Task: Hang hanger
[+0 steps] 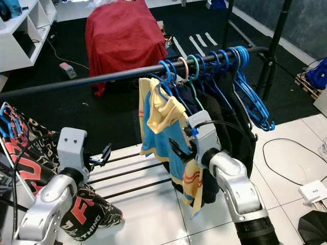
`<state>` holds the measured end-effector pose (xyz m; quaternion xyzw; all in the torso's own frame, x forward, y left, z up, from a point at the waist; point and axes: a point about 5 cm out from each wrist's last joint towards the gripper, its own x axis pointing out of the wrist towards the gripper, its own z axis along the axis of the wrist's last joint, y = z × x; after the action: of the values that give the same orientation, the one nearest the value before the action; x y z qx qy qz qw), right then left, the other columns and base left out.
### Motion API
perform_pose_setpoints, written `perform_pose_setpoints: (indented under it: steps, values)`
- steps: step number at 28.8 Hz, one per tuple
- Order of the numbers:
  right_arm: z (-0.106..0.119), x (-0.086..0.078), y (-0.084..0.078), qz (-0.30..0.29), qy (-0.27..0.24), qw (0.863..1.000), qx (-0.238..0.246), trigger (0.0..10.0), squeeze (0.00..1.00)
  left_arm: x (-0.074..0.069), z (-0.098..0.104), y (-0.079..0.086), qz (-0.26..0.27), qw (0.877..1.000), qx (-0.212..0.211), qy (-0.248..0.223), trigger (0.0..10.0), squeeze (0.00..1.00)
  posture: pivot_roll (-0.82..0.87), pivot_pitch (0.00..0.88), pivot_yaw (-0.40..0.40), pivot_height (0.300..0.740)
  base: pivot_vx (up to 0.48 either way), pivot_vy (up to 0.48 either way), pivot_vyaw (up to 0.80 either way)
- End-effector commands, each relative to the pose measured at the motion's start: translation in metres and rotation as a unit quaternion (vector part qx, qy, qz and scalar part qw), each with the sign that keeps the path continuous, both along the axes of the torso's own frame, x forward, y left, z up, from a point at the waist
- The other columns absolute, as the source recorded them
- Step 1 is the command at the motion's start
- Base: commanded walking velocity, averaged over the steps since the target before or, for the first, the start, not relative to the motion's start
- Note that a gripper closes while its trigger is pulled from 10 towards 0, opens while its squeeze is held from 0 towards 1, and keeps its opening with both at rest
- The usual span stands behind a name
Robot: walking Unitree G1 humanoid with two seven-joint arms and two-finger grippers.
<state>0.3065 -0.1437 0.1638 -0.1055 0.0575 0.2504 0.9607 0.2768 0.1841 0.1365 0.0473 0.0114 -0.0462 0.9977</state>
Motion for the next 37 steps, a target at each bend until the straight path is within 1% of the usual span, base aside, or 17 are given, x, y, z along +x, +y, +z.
perform_pose_setpoints:
  steps: [1,2,3,4,8,13,16,20,22,24,25,26,28,30,32,33,37]
  values:
    - [-0.006,0.001,-0.001,-0.007,0.018,1.0,-0.012,9.8,0.0,-0.003,-0.005,0.003,0.007,1.0,0.004,0.012,10.0,0.0,-0.05,0.166,0.071,0.74,0.0,0.0,0.0]
    - [-0.006,0.001,-0.001,-0.007,0.018,1.0,-0.012,9.8,0.0,-0.003,-0.005,0.003,0.007,1.0,0.004,0.012,10.0,0.0,-0.05,0.166,0.071,0.74,0.0,0.0,0.0]
    - [-0.007,0.003,-0.005,-0.02,0.022,0.999,-0.018,2.9,0.0,-0.003,-0.005,0.003,0.008,1.0,0.003,0.012,10.0,0.0,-0.05,0.16,0.067,0.74,0.0,0.0,0.0]
    - [-0.007,0.004,-0.009,-0.029,0.021,0.999,-0.021,0.0,0.0,-0.003,-0.005,0.002,0.008,1.0,0.003,0.012,10.0,0.0,-0.05,0.159,0.067,0.74,0.0,0.0,0.0]
    - [-0.004,0.006,-0.011,-0.033,0.011,0.999,-0.02,0.0,0.0,-0.003,-0.006,0.002,0.008,1.0,0.002,0.013,10.0,0.0,-0.05,0.152,0.063,0.74,0.0,0.0,0.0]
    - [0.006,0.009,-0.007,-0.022,-0.018,1.0,-0.014,0.0,0.0,-0.002,-0.007,0.0,0.009,1.0,-0.002,0.012,10.0,0.0,-0.05,0.147,0.054,0.74,0.0,0.0,0.0]
    - [0.007,0.009,-0.007,-0.021,-0.024,0.999,-0.017,0.0,0.0,-0.001,-0.007,0.0,0.01,1.0,-0.002,0.012,10.0,0.0,-0.05,0.146,0.051,0.74,0.0,0.0,0.0]
    - [0.013,0.013,-0.012,-0.028,-0.051,0.997,-0.05,0.0,0.0,0.0,-0.007,-0.001,0.014,1.0,-0.006,0.012,10.0,0.0,-0.05,0.14,0.04,0.74,0.0,0.0,0.0]
    - [0.014,0.013,-0.012,-0.029,-0.055,0.997,-0.054,0.0,0.0,0.0,-0.007,-0.002,0.014,1.0,-0.006,0.012,10.0,0.0,-0.05,0.14,0.04,0.74,0.0,0.0,0.0]
    - [0.027,0.017,-0.011,-0.031,-0.104,0.992,-0.066,0.0,0.0,0.001,-0.009,-0.001,0.015,1.0,-0.007,0.013,10.0,0.0,-0.05,0.126,0.042,0.74,0.0,0.0,0.0]
    - [0.027,0.017,-0.011,-0.031,-0.104,0.992,-0.066,0.0,0.0,0.001,-0.009,-0.001,0.015,1.0,-0.007,0.013,10.0,0.0,-0.05,0.126,0.042,0.74,0.0,0.0,0.0]
    - [0.031,0.018,-0.01,-0.031,-0.121,0.99,-0.069,0.0,0.0,0.002,-0.009,0.0,0.016,1.0,-0.008,0.014,10.0,0.0,-0.05,0.126,0.042,0.74,0.0,0.0,0.0]
    - [0.059,0.014,0.006,0.006,-0.189,0.982,-0.017,0.0,0.0,0.006,-0.008,0.002,0.02,1.0,-0.003,0.011,10.0,0.0,-0.02,0.116,0.049,0.74,0.0,0.0,0.0]
    - [0.059,0.014,0.006,0.006,-0.189,0.982,-0.017,0.0,0.0,0.006,-0.008,0.002,0.02,1.0,-0.003,0.011,10.0,0.0,-0.02,0.116,0.049,0.74,0.0,0.0,0.0]
    - [0.078,0.005,0.016,0.044,-0.226,0.973,0.025,0.0,0.0,0.007,-0.006,0.004,0.025,1.0,0.0,0.006,10.0,0.0,-0.01,0.124,0.033,0.74,0.0,0.0,0.0]
    - [0.083,0.0,0.02,0.066,-0.231,0.97,0.043,0.0,0.0,0.006,-0.006,0.004,0.031,1.0,-0.002,0.003,10.0,0.0,0.0,0.122,0.018,0.74,0.0,0.0,0.0]
    - [0.086,-0.003,0.021,0.079,-0.233,0.968,0.053,0.0,0.0,0.006,-0.005,0.005,0.034,0.999,-0.004,0.001,10.0,0.0,0.0,0.123,0.015,0.74,0.0,0.0,0.0]
